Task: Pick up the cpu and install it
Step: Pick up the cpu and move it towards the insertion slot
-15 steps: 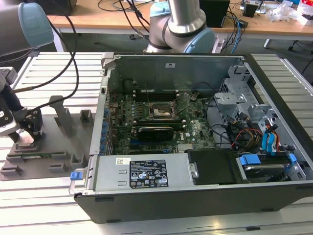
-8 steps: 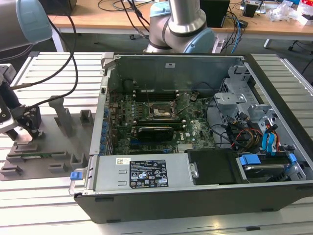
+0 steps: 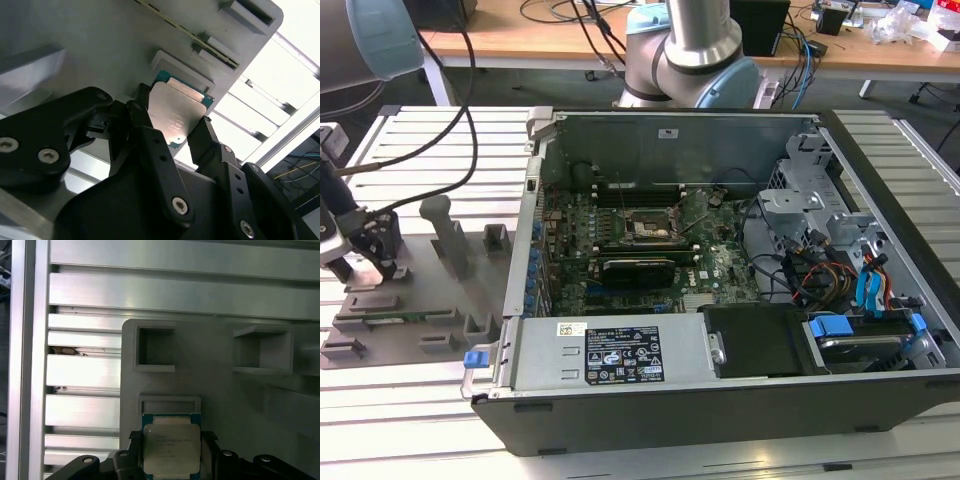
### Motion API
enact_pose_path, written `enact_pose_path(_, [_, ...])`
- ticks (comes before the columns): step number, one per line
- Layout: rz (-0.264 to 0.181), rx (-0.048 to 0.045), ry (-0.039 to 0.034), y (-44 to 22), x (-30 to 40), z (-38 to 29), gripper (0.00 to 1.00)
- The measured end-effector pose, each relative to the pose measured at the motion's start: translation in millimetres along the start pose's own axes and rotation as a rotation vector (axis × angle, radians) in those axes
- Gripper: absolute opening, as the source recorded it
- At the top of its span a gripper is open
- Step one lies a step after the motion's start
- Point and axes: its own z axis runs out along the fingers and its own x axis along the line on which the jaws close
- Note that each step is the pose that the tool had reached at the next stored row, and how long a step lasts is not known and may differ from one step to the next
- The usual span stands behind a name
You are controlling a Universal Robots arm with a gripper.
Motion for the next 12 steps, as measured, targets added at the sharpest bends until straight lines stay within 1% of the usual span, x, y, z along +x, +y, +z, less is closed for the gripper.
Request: enact_pose_path(12, [0.0, 0.0, 0.0, -0.3, -0.3, -10.5, 0.55])
